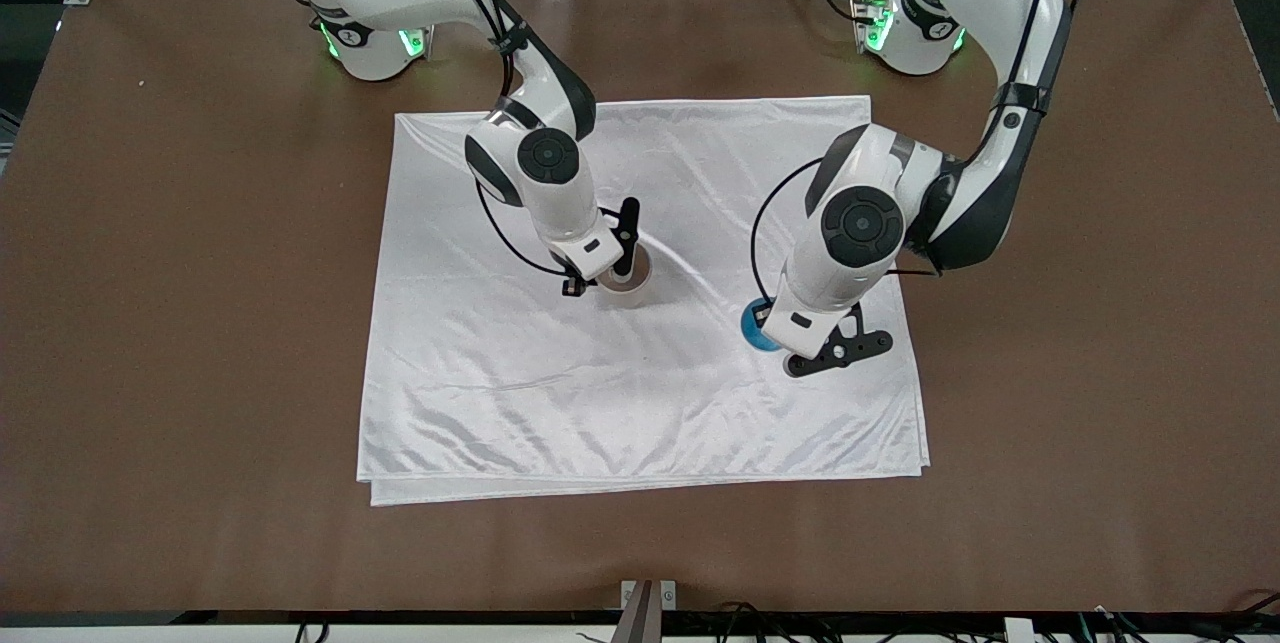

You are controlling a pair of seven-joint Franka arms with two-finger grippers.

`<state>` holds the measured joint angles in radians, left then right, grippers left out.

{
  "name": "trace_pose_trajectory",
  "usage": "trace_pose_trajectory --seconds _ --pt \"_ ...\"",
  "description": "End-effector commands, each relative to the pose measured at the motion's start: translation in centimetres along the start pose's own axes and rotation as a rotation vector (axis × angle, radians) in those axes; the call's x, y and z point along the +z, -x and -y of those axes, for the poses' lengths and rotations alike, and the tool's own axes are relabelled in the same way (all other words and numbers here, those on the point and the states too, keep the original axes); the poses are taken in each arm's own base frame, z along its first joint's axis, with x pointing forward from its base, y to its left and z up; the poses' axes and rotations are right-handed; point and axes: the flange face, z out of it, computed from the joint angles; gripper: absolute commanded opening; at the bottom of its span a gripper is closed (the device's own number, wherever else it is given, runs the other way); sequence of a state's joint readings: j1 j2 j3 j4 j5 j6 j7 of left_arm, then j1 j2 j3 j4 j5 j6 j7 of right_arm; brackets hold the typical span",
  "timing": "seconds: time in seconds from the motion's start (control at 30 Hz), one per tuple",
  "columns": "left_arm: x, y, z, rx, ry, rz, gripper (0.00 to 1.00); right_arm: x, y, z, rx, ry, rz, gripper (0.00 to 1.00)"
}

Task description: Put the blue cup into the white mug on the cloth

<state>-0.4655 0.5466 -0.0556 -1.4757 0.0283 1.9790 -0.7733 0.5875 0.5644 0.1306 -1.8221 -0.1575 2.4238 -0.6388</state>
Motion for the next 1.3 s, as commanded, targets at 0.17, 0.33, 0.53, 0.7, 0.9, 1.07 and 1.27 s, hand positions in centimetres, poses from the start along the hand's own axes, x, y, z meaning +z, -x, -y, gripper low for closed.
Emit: trace_pose_trajectory --seconds 0.17,0.33,0.53,0.7,0.9,1.07,1.27 --pt "-1.1 0.1 -0.1 -0.031 -0.007 -0.020 0.00 0.1 -1.8 0.2 0.013 0.034 -0.004 0.01" --pt "-1.1 0.1 -0.1 -0.031 -0.006 -0.021 0.00 0.4 -1.9 0.3 0.008 0.044 -0.016 0.09" --pt "-1.1 0.1 -0.1 -0.033 -0.006 -0.021 0.00 1.0 -2.0 0.4 0.002 0.046 -0.013 0.18" --pt "-1.1 0.1 -0.1 -0.033 -0.006 -0.021 0.00 0.9 -1.8 0.1 0.004 0.049 -0.018 0.32" --pt "-1.2 0.0 -0.1 -0.034 -0.005 -0.022 0.00 0.8 -1.7 -0.2 0.008 0.051 -0.018 0.47" --pt "-1.2 0.0 -0.1 -0.034 -0.005 -0.022 0.00 0.2 -1.4 -0.9 0.003 0.061 -0.021 0.93" --pt "-1.3 0.1 -0.2 -0.036 -0.003 -0.023 0.00 -1.2 -1.6 -2.0 -0.008 0.075 -0.026 1.00"
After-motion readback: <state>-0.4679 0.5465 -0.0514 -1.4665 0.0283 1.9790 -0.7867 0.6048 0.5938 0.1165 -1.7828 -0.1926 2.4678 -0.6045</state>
